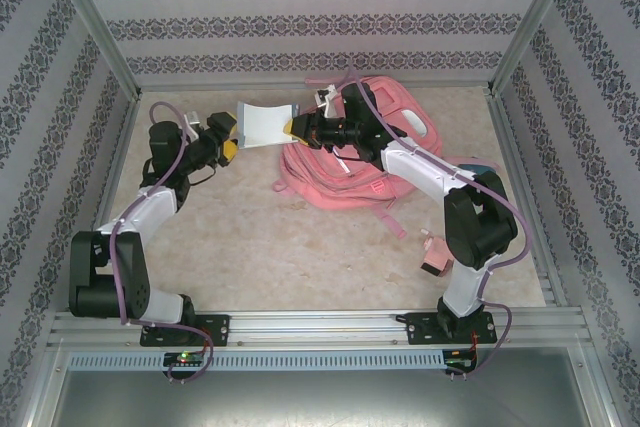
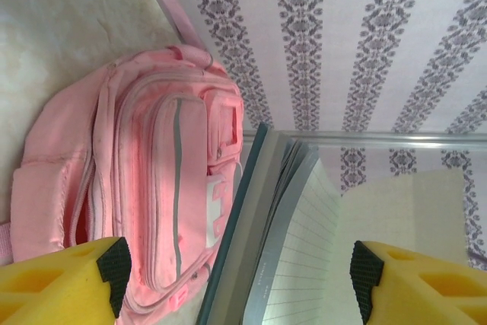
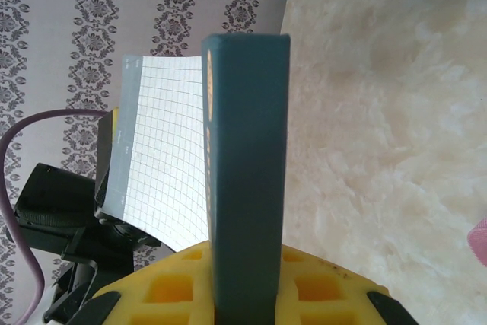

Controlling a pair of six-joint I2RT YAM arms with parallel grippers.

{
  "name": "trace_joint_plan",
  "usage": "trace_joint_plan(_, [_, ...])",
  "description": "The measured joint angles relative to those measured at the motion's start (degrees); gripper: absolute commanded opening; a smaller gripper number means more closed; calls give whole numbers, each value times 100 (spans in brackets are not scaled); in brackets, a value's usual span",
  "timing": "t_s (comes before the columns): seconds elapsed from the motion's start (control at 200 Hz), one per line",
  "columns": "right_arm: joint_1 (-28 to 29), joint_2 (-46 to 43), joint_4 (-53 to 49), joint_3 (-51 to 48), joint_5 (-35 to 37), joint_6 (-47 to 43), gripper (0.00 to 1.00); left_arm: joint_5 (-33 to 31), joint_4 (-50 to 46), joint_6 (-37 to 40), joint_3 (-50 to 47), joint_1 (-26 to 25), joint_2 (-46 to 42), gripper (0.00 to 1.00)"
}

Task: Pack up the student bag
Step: Pass the book.

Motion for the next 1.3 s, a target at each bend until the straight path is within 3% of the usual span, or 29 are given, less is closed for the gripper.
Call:
trace_joint_plan(0.185, [0,17,0,0,2,-2,0,-107,-173,24,-2,295,-358,79])
trace_joint_plan(0.41, [2,92,4,0,-7,0,0,118,-179,24,-2,289,-151,78])
trace_joint_plan(0.819, [83,352,177,179,-223,26,0,605,-9,15,-2,66,363,65])
trace_joint_plan(0.964, [92,365,221,197,-267,46,0,693,258,-146,-2,20,487,43])
trace_joint_plan(1.084, [85,402,203,197,-282,72,0,732,568,-326,0,20,492,9])
trace_joint_plan(1.124, [74,404,138,197,-258,90,10,734,686,-376,2,22,492,0])
trace_joint_plan(1.209, [50,407,85,199,-232,57,19,723,713,-437,9,20,468,0])
trace_joint_plan(1.254, [52,407,35,201,-203,-4,29,708,699,-444,9,20,461,0])
trace_joint_plan(1.299, [52,404,-133,208,-96,-151,31,704,640,-433,9,17,444,0])
